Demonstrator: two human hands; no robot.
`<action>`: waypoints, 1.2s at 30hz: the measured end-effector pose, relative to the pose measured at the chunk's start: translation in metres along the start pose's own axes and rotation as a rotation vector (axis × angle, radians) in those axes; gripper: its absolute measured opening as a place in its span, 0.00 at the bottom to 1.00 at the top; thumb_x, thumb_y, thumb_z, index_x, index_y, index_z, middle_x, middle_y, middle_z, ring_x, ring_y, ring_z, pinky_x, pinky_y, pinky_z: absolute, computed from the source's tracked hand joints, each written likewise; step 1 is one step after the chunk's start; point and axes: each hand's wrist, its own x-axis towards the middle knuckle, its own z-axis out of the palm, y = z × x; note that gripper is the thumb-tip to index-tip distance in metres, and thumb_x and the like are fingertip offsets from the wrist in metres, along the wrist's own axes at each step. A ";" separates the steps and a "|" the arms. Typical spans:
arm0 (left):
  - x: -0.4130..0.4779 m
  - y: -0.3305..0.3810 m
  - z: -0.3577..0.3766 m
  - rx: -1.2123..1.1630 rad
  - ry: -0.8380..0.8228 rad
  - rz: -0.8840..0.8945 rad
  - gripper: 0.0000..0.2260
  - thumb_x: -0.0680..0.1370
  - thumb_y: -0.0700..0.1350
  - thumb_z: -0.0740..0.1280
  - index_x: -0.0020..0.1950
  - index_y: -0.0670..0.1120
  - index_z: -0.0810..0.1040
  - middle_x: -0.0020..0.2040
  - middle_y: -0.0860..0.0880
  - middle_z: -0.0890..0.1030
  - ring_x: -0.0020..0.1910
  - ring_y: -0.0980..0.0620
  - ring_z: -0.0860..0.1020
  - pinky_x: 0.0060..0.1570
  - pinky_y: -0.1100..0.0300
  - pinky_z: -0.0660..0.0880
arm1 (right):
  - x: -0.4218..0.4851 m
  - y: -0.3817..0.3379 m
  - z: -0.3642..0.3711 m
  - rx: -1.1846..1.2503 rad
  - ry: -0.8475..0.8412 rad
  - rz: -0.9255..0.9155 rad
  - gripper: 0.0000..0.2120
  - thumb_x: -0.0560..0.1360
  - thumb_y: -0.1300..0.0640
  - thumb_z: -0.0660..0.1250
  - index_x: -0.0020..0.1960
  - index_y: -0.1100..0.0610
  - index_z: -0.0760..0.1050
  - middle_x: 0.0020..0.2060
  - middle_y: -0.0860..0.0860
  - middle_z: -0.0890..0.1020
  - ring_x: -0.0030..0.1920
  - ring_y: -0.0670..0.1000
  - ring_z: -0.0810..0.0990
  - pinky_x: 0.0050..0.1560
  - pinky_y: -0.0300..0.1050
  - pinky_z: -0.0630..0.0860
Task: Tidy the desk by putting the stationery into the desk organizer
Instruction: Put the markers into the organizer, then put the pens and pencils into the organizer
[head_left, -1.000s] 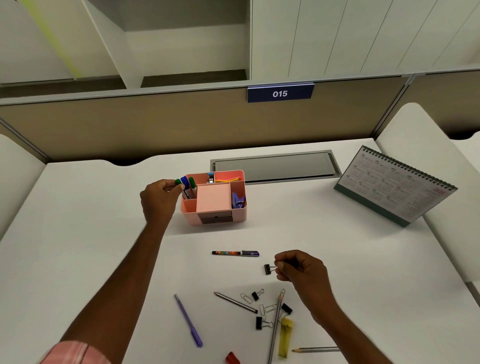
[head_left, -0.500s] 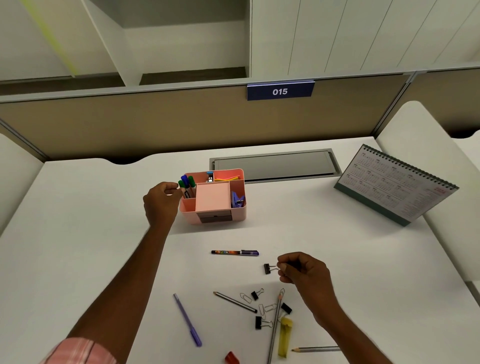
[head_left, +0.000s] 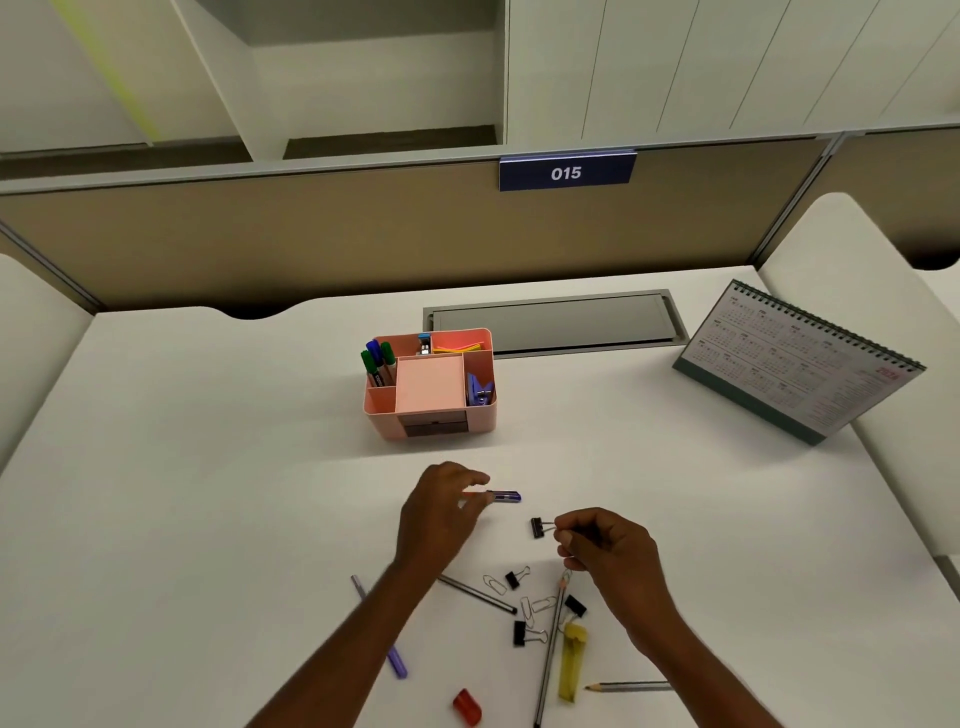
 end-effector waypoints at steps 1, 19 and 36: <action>-0.002 -0.002 0.006 0.048 -0.024 0.011 0.10 0.77 0.52 0.75 0.58 0.55 0.86 0.55 0.58 0.82 0.58 0.57 0.77 0.56 0.61 0.76 | 0.000 0.000 -0.001 -0.006 -0.002 -0.002 0.09 0.77 0.66 0.72 0.48 0.54 0.86 0.41 0.53 0.88 0.44 0.57 0.87 0.47 0.48 0.85; 0.000 -0.002 0.025 0.365 -0.060 0.177 0.07 0.80 0.45 0.71 0.56 0.52 0.86 0.51 0.53 0.83 0.51 0.49 0.79 0.49 0.55 0.73 | 0.001 0.005 -0.002 -0.080 -0.020 -0.043 0.09 0.77 0.65 0.72 0.48 0.52 0.86 0.40 0.52 0.87 0.43 0.58 0.86 0.48 0.53 0.86; -0.008 0.051 -0.005 -0.299 0.246 0.057 0.11 0.80 0.44 0.73 0.62 0.49 0.84 0.57 0.56 0.84 0.57 0.58 0.81 0.58 0.64 0.79 | 0.042 -0.076 0.030 -0.293 0.064 -0.561 0.09 0.76 0.62 0.75 0.56 0.55 0.85 0.47 0.46 0.86 0.43 0.47 0.86 0.47 0.44 0.84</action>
